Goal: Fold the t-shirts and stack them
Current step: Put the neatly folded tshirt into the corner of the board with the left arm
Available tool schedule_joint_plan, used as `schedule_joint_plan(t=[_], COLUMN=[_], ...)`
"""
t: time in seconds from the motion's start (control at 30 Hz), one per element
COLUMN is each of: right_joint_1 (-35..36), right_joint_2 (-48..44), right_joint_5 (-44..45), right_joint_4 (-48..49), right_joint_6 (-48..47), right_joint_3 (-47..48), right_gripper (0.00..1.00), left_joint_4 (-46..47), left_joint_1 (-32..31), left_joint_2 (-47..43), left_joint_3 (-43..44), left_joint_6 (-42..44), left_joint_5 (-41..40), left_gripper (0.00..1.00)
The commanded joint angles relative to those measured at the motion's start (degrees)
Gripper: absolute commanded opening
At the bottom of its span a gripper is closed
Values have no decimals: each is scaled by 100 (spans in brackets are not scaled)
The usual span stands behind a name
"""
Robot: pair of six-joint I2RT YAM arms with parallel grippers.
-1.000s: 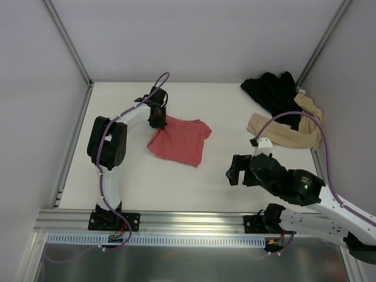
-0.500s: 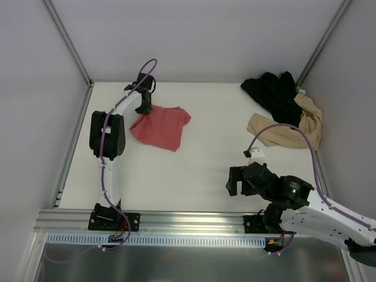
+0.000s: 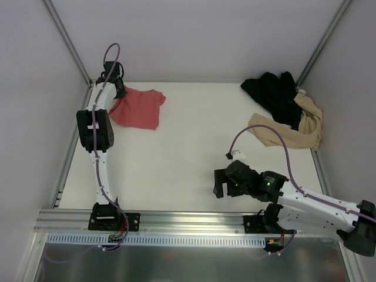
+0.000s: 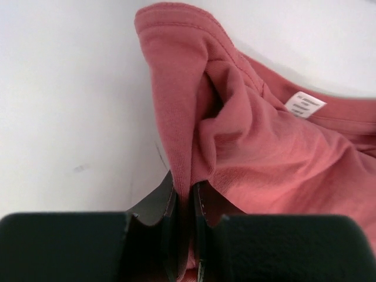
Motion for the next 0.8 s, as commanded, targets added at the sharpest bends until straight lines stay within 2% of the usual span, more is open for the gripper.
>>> schedule_joint_plan(t=[0.0, 0.27, 0.57, 0.77], right_joint_1=[-15, -6, -15, -15], right_joint_2=[167, 466, 650, 887], right_joint_5=[-205, -257, -354, -486], right_joint_4=[502, 537, 432, 476], right_joint_6=[120, 163, 242, 278], right_joint_3=[-26, 0, -18, -9], right_gripper=[99, 99, 100, 99], left_joint_4=[521, 1015, 1506, 1849], left_joint_1=[175, 369, 773, 844], left_joint_2=[28, 590, 907, 1004], left_joint_3=[606, 1414, 1556, 1547], left_joint_6=[10, 608, 775, 1310], left_joint_5=[292, 107, 108, -41], left_gripper=[0, 0, 0, 0])
